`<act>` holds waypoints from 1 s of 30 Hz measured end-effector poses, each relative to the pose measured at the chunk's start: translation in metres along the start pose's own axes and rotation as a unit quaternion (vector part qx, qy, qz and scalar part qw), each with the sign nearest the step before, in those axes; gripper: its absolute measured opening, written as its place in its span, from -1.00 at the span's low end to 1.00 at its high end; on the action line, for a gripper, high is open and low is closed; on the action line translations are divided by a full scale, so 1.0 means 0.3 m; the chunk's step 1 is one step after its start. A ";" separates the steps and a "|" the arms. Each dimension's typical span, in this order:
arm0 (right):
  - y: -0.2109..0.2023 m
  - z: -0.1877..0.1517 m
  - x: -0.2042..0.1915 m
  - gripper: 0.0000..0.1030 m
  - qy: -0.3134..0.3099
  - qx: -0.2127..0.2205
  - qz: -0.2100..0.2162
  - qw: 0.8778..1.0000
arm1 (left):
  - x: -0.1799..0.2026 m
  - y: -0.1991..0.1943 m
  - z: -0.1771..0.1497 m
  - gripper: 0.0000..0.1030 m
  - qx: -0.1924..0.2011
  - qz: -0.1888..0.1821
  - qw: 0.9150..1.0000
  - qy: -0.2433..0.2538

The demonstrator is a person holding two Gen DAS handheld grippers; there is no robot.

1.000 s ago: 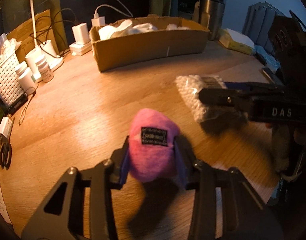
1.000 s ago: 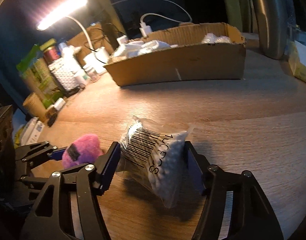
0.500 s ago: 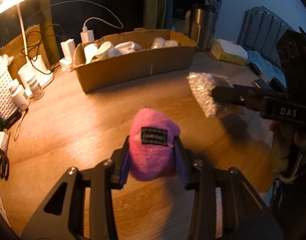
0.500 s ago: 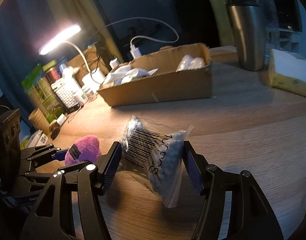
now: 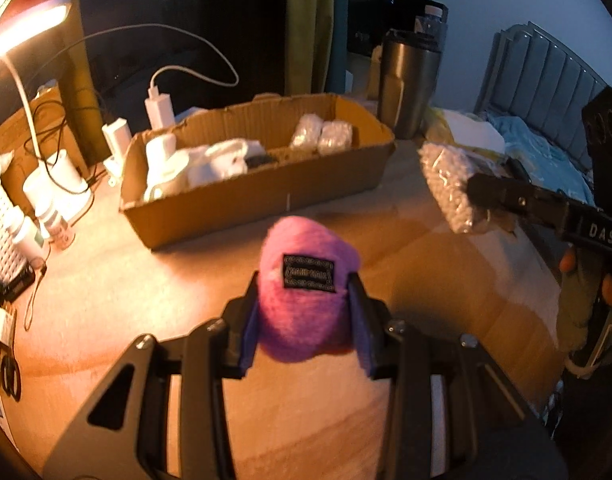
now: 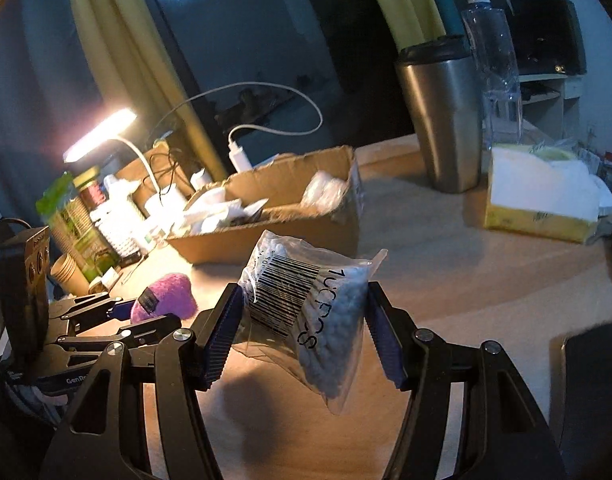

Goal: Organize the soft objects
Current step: 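Carry the pink plush into the box with the left tool and release it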

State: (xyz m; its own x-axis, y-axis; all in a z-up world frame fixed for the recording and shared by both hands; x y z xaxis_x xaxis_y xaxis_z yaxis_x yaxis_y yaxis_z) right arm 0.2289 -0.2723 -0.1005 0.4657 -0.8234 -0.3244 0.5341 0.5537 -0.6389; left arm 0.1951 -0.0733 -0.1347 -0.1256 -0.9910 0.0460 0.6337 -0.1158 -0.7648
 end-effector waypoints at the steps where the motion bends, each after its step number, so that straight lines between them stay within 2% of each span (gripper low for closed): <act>1: 0.000 0.009 0.007 0.26 -0.001 0.002 0.000 1.000 | 0.004 0.004 0.012 -0.22 0.002 0.001 1.000 0.000; 6: 0.006 0.057 0.028 0.26 -0.013 0.013 -0.014 1.000 | 0.011 0.032 0.073 -0.22 0.011 0.004 1.000 -0.003; 15: 0.028 0.144 0.075 0.26 -0.004 0.029 -0.024 0.999 | 0.033 0.091 0.244 -0.22 0.058 -0.011 0.998 0.005; 22: 0.052 0.176 0.111 0.26 0.001 0.023 -0.032 0.999 | 0.039 0.179 0.363 -0.21 0.068 -0.027 0.997 0.000; 26: 0.066 0.183 0.130 0.26 0.009 0.024 -0.035 0.999 | 0.039 0.260 0.404 -0.21 0.049 -0.051 0.997 -0.021; 30: 0.062 0.183 0.149 0.26 0.016 0.029 -0.044 0.998 | 0.069 0.324 0.413 -0.18 0.031 -0.062 0.998 -0.011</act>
State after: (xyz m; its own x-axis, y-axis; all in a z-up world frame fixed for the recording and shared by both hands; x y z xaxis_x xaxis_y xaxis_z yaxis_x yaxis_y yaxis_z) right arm 0.2985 -0.2918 -0.0887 0.3921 -0.8727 -0.2911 0.6130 0.4838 -0.6247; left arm 0.3486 -0.1134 -0.1283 -0.1903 -0.9699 0.1519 0.6601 -0.2409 -0.7115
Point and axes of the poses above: each gripper's, at about its wrist camera, not at the fingertips, and y roughly the way its jaws point, x to its right, z to its top, the point moved 1 cm from there along y, roughly the way its jaws point, and after that the axes turned 3 degrees about -x, right-handed, at the moved point
